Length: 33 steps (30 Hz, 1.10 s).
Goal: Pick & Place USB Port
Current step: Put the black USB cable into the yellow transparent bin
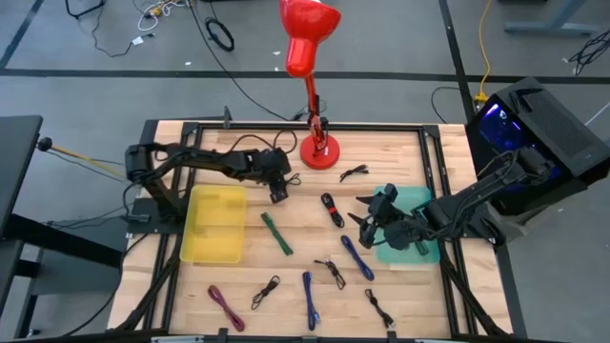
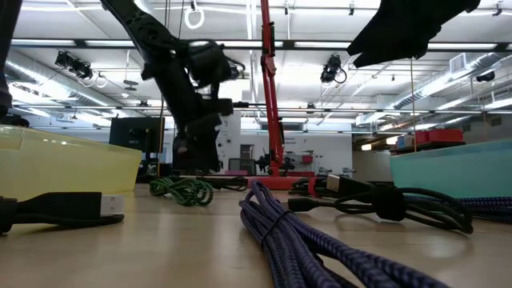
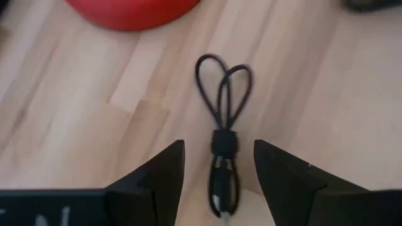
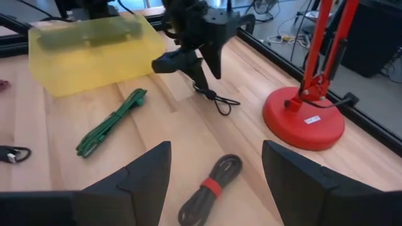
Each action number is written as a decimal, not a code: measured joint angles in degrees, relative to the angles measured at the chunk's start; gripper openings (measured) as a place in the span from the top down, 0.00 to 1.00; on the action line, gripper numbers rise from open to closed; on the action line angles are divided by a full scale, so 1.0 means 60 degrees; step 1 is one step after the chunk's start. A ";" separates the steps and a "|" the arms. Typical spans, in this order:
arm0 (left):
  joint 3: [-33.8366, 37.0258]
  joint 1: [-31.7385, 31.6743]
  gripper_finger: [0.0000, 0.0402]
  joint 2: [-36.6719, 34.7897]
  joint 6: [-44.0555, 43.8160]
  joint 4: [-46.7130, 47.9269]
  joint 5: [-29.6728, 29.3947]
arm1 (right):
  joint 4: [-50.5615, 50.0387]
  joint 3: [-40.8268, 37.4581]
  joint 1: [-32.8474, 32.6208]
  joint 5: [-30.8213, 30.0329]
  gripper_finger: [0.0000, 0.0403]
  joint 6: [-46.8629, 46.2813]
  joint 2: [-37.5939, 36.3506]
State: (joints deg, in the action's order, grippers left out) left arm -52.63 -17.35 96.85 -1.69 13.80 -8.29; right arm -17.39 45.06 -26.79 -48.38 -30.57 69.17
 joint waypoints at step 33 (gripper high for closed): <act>-0.3644 0.0125 0.93 0.2215 -0.0453 0.4575 -0.1652 | -0.0042 -0.0004 -0.0004 0.0226 0.38 0.0178 -0.0004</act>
State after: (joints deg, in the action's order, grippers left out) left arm -74.49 -16.60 110.13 -4.40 41.25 -18.21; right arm -17.64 45.04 -26.81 -47.03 -29.50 69.14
